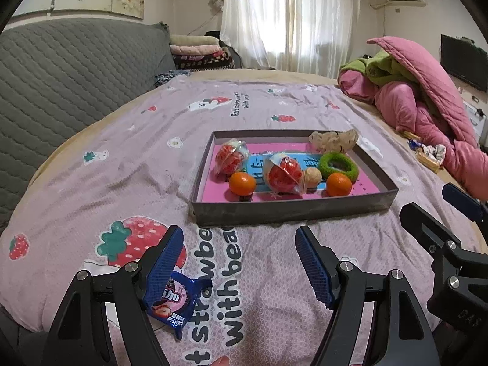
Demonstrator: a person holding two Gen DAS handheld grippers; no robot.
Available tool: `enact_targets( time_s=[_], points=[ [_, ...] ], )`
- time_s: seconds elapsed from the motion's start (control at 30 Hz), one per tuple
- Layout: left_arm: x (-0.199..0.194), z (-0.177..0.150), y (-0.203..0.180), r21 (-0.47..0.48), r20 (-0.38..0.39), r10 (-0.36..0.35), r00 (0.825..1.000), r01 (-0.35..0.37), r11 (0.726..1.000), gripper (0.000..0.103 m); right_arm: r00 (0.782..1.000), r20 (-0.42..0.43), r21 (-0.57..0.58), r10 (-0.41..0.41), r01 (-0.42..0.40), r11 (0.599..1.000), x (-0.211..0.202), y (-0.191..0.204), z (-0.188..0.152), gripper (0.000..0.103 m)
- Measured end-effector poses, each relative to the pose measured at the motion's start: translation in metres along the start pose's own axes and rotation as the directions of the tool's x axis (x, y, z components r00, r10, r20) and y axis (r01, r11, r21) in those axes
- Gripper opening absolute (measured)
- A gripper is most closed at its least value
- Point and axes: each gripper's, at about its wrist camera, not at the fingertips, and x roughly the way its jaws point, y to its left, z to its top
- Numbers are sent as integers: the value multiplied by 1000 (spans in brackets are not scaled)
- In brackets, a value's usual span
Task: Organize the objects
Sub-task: 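Lift both open grippers up and away from the tray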
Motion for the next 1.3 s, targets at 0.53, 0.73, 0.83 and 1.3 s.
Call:
enact_targets(
  time_s=[0.53, 0.73, 0.83, 1.3],
  points=[
    [23, -13, -1, 7, -42, -13, 999, 14, 1000, 77, 995, -103, 16, 1, 1, 1000, 29, -10, -28, 90],
    [30, -18, -2, 12, -49, -10, 999, 10, 1000, 77, 992, -130, 4, 2, -1, 1000, 37, -8, -39, 90],
    [34, -20, -4, 21, -54, -5, 999, 6, 1000, 77, 991, -136, 10, 5, -3, 1000, 39, -8, -42, 90],
    [48, -29, -10, 21, -85, -18, 996, 20, 1000, 77, 987, -161, 28, 15, -11, 1000, 49, -12, -49, 90]
  ],
)
